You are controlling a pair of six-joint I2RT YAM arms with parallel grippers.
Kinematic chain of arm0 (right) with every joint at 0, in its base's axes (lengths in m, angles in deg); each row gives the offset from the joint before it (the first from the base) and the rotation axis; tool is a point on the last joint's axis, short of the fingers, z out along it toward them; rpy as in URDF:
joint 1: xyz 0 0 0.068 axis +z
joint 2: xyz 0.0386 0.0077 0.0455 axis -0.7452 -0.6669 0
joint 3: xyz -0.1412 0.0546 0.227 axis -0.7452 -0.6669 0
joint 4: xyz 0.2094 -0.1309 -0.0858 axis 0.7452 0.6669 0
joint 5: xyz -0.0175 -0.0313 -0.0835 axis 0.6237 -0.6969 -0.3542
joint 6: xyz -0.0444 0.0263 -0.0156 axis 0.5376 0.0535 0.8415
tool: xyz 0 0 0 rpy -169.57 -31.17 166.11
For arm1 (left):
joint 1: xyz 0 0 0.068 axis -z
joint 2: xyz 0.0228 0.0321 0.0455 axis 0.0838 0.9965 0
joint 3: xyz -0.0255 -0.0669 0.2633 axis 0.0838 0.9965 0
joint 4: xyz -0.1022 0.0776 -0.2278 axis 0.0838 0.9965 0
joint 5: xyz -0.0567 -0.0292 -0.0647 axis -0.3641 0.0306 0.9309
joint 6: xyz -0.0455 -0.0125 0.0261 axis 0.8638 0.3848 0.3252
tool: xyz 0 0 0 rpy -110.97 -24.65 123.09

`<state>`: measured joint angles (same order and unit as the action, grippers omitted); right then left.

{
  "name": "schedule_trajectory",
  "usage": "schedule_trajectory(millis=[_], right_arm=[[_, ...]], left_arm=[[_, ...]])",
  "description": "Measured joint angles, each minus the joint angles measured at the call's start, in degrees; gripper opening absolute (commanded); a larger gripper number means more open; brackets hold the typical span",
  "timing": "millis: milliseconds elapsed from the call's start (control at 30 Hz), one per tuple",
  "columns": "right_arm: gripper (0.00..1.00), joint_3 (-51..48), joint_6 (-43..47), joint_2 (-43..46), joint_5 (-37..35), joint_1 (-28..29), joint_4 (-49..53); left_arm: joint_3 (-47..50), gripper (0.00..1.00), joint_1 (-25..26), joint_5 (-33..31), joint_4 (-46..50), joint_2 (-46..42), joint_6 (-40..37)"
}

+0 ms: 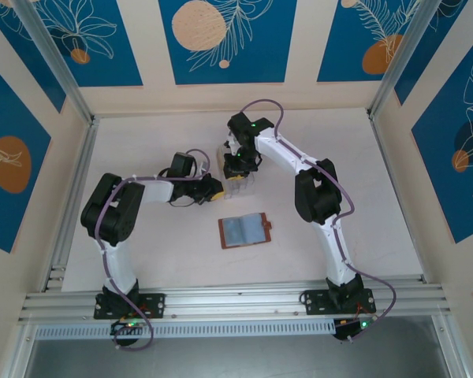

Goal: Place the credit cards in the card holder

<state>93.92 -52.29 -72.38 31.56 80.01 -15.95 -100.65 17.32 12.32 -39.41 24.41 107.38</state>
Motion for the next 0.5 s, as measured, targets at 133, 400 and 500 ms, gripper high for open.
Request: schedule_trajectory(millis=[133, 400, 500], right_arm=[[0.18, 0.00, 0.00, 0.00, 0.26, -0.11, 0.02], [0.14, -0.13, -0.04, 0.70, -0.33, -0.37, 0.50], [0.11, -0.17, -0.26, 1.77, -1.11, -0.50, 0.96]], left_arm=[[-0.74, 0.12, 0.00, 0.02, 0.00, 0.02, 0.00], [-2.29, 0.12, 0.00, 0.02, 0.24, 0.76, -0.09], [-2.95, 0.12, 0.00, 0.00, 0.63, 1.09, -0.17]])
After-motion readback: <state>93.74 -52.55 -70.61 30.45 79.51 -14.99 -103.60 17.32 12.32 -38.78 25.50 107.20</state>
